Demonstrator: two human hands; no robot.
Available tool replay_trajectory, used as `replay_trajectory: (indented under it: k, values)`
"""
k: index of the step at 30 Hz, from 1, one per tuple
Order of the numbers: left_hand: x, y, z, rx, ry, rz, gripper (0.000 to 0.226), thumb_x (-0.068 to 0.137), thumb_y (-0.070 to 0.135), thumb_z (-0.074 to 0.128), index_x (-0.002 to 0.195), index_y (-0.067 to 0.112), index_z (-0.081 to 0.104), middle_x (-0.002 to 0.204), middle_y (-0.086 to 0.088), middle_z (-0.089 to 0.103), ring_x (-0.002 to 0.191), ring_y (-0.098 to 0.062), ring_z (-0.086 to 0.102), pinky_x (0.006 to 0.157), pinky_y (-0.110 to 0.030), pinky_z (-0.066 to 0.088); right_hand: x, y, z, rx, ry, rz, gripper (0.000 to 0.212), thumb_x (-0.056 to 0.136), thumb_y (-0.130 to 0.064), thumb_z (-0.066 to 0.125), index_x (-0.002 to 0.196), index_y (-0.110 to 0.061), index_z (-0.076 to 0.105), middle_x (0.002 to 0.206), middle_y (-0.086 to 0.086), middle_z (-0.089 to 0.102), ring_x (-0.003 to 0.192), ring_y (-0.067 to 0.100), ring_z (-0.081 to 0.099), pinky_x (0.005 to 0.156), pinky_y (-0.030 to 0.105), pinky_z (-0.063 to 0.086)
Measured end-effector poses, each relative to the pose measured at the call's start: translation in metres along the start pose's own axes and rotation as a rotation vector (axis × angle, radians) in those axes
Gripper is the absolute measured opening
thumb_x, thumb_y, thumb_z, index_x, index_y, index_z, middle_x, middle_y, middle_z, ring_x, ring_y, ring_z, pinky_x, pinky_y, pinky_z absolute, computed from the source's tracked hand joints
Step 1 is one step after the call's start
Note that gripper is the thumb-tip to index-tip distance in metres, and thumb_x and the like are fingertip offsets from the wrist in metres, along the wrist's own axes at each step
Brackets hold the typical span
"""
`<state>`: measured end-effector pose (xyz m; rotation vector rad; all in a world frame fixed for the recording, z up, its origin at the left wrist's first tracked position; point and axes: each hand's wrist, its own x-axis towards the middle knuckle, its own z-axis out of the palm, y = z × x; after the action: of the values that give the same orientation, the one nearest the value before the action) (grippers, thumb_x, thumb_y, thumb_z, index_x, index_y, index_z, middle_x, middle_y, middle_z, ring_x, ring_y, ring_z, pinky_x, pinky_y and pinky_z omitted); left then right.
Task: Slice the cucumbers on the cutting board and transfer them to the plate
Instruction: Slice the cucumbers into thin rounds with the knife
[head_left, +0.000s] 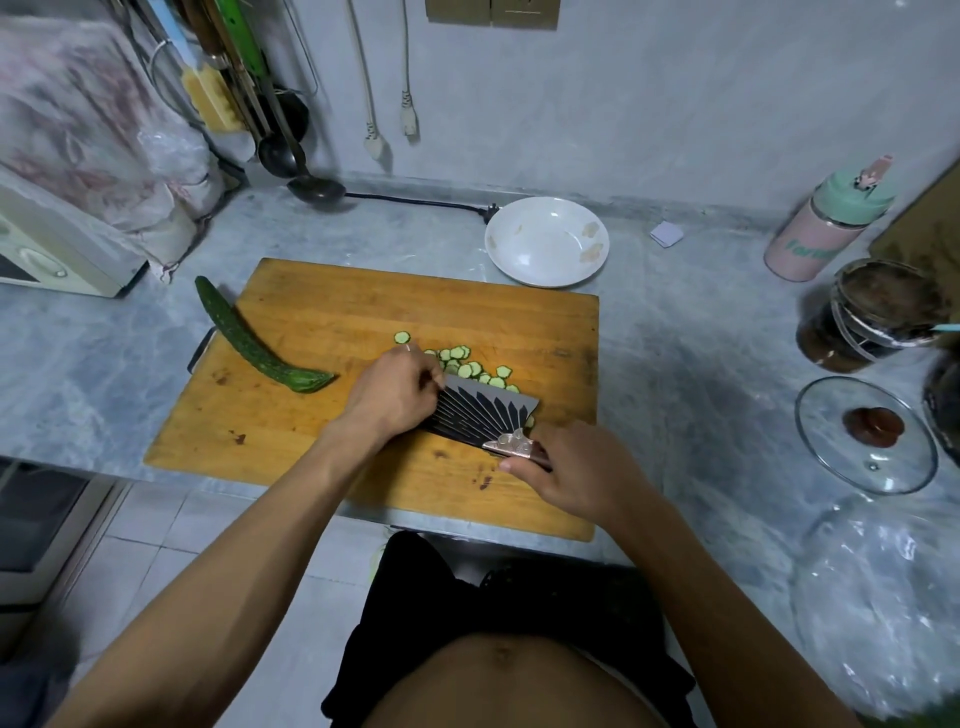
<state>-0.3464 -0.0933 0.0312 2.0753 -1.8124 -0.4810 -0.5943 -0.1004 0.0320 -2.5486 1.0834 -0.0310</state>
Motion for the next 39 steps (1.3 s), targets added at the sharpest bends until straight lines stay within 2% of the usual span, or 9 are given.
replay_trajectory:
  k: [6,8,10,12,14,17,21,27,39]
  values:
    - [0.010,-0.004,0.005,-0.180,-0.053,-0.012,0.040,0.089,-0.001,0.045,0.116,0.016,0.068,0.127,-0.006,0.061,0.118,-0.019,0.052,0.097,-0.017,0.035,-0.003,-0.006,-0.005,-0.017,-0.016,0.032,0.048,0.093,-0.066,0.044,0.081,-0.020,0.053,0.068,-0.006,0.055,0.057,0.010,0.049,0.052,0.027,0.035]
    - [0.006,0.004,-0.001,-0.275,0.088,-0.003,0.040,0.087,-0.004,0.046,0.113,0.013,0.070,0.121,-0.003,0.063,0.111,-0.009,0.051,0.093,-0.007,0.033,-0.005,-0.007,-0.003,0.056,-0.013,0.099,0.047,0.093,-0.065,0.046,0.074,-0.021,0.051,0.065,-0.006,0.053,0.056,0.010,0.048,0.051,0.028,0.032]
    - [-0.005,0.008,-0.007,-0.358,0.307,0.032,0.038,0.082,-0.005,0.047,0.105,0.012,0.073,0.111,0.000,0.065,0.103,-0.002,0.052,0.091,-0.010,0.039,-0.008,-0.007,0.002,0.168,0.007,0.186,0.051,0.094,-0.062,0.048,0.071,-0.017,0.053,0.062,-0.002,0.053,0.055,0.014,0.050,0.052,0.030,0.031]
    - [-0.022,0.004,-0.009,-0.394,0.484,0.029,0.034,0.079,-0.006,0.049,0.099,0.010,0.073,0.103,0.001,0.066,0.099,-0.003,0.056,0.087,-0.012,0.042,-0.010,-0.007,0.006,0.292,0.030,0.251,0.057,0.095,-0.061,0.046,0.068,-0.012,0.055,0.059,0.001,0.053,0.054,0.017,0.051,0.053,0.032,0.032]
    - [-0.040,-0.009,-0.004,-0.370,0.545,-0.014,0.030,0.080,-0.006,0.053,0.095,0.010,0.073,0.100,0.001,0.067,0.095,-0.007,0.059,0.085,-0.010,0.042,-0.012,-0.009,0.006,0.399,0.025,0.293,0.057,0.097,-0.059,0.043,0.061,-0.014,0.049,0.055,-0.001,0.047,0.050,0.014,0.046,0.054,0.032,0.032]
    - [-0.061,-0.040,0.016,-0.264,0.424,-0.041,0.023,0.082,0.004,0.062,0.099,0.015,0.073,0.103,0.001,0.067,0.096,-0.014,0.062,0.087,-0.020,0.047,-0.008,-0.017,0.002,0.526,0.007,0.311,0.062,0.098,-0.058,0.038,0.061,-0.009,0.049,0.055,-0.001,0.044,0.050,0.012,0.043,0.056,0.031,0.032]
    - [-0.073,-0.060,0.043,-0.160,0.242,-0.092,0.029,0.086,0.024,0.071,0.115,0.020,0.069,0.114,0.003,0.064,0.102,-0.018,0.060,0.084,-0.032,0.052,0.000,-0.033,0.002,0.703,-0.051,0.323,0.071,0.100,-0.056,0.037,0.085,0.010,0.059,0.061,0.008,0.051,0.051,0.017,0.046,0.057,0.029,0.036]
    - [-0.086,-0.068,0.052,-0.179,0.379,-0.247,0.026,0.086,0.015,0.067,0.112,0.012,0.068,0.109,-0.006,0.062,0.102,-0.026,0.057,0.082,-0.032,0.049,0.019,-0.055,0.005,0.866,-0.207,0.388,0.056,0.101,-0.056,0.036,0.079,-0.010,0.059,0.060,0.004,0.051,0.043,0.015,0.042,0.045,0.024,0.036]
    - [-0.079,-0.065,0.054,-0.283,0.401,-0.267,0.027,0.087,0.008,0.064,0.113,0.010,0.067,0.108,-0.006,0.062,0.104,-0.020,0.053,0.087,-0.018,0.036,0.031,-0.057,0.022,1.119,-0.258,0.584,0.061,0.099,-0.064,0.033,0.079,-0.012,0.057,0.054,-0.002,0.047,0.042,0.013,0.040,0.043,0.024,0.035]
